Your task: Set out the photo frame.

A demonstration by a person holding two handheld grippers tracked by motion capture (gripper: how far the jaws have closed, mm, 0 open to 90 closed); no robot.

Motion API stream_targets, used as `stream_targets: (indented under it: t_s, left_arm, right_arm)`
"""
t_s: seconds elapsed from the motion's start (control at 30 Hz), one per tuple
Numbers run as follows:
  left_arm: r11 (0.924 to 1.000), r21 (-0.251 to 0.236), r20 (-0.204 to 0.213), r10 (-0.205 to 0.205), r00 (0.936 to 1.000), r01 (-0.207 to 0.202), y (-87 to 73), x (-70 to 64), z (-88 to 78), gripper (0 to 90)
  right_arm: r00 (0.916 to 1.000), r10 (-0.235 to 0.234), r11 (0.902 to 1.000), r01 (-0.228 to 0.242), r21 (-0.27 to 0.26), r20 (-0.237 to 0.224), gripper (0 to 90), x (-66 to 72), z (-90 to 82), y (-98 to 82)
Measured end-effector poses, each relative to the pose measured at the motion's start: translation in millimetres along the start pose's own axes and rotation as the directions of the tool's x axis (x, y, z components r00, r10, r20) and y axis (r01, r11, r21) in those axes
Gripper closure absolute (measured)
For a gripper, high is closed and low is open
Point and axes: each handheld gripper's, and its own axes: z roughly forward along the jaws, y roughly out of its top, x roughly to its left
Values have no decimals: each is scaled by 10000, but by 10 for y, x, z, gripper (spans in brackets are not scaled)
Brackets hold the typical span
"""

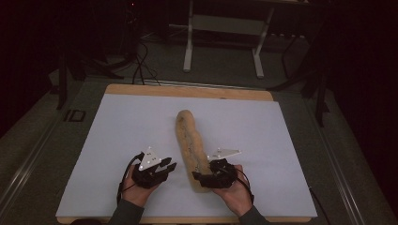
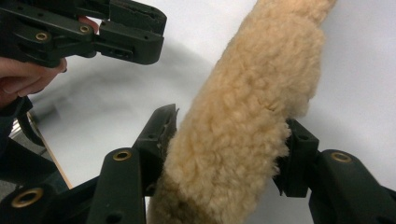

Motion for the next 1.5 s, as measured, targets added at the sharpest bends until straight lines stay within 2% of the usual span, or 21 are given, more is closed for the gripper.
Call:
stream_targets:
  t_s: [0.3, 0.5, 0.57, 0.77, 0.93, 0.97, 1.03, 1.27, 1.5]
  left_arm:
    - [9999, -139, -59, -83, 9999, 82, 8, 26, -33, 694]
    - [9994, -287, -208, -188, 9996, 182, 18, 72, -76, 699]
    - [9992, -352, -386, -198, 9991, 185, 24, 100, -110, 700]
    - [9966, -607, -515, -586, 9970, 554, 31, 212, -206, 698]
    - [9949, -685, -572, -781, 9953, 742, 28, 266, -239, 697]
    - [9931, -709, -621, -979, 9933, 934, 28, 313, -263, 695]
    - [9922, -709, -620, -1071, 9923, 1026, 25, 327, -266, 688]
    - [9924, -650, -605, -1084, 9923, 1045, 34, 350, -262, 675]
    - [9916, -655, -797, -1168, 9900, 1117, 40, 392, -285, 662]
  right_arm:
    - [9999, -137, 9999, 137, 89, 61, 514, -23, -26, -6]
    - [9991, -376, 9992, 374, 108, 180, 526, -29, -43, -7]
    - [9987, -453, 9989, 451, 111, 228, 533, -30, -48, -7]
    - [9974, -649, 9978, 644, 167, 321, 566, -57, -76, -11]
    - [9976, -653, 9978, 650, 149, 217, 571, -86, -84, -14]
    - [9975, -683, 9976, 680, 145, 199, 571, -93, -86, -16]
    - [9974, -699, 9975, 696, 138, 166, 572, -100, -88, -17]
    - [9960, -890, 9959, 890, 175, 7, 574, -136, -96, -15]
    - [9941, -1057, 9942, 1061, 174, -251, 579, -194, -109, -17]
